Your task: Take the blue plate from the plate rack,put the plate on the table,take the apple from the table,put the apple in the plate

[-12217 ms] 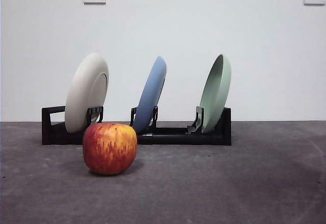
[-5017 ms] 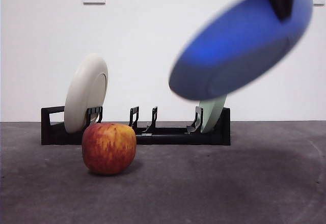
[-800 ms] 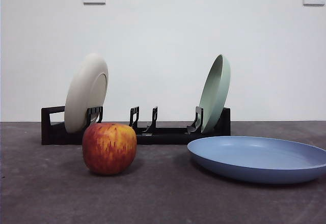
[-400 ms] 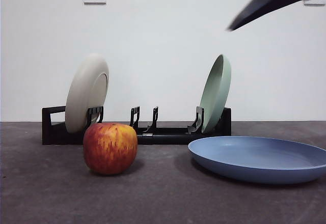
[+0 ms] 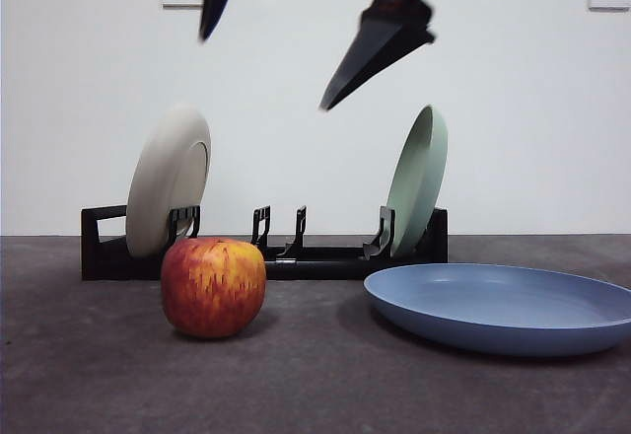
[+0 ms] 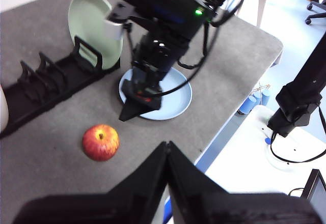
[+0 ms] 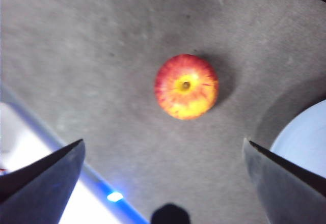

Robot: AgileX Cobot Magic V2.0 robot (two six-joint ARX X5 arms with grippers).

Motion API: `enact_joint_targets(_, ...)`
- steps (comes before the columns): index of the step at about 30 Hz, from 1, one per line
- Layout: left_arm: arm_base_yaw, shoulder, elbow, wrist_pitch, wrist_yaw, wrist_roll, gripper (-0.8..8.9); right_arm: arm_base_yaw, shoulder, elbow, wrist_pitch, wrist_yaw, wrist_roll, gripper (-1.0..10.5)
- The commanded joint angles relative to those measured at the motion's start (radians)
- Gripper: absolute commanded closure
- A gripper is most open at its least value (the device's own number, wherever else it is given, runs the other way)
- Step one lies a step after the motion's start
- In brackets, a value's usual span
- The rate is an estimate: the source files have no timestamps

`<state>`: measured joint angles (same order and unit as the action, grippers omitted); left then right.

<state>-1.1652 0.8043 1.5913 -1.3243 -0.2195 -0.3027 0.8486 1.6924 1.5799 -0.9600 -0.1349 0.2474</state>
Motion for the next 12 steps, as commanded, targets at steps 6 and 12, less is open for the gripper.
enact_joint_targets(6,0.002,-0.037,-0.033,0.003,-0.002,-0.042,8.21,0.042,0.255,0.159,-0.052,0.082,-0.059,1.5)
enact_joint_targets(12,0.002,-0.038,-0.033,0.003,-0.002,-0.042,8.22,0.049,0.402,0.181,0.024,0.094,-0.066,1.5)
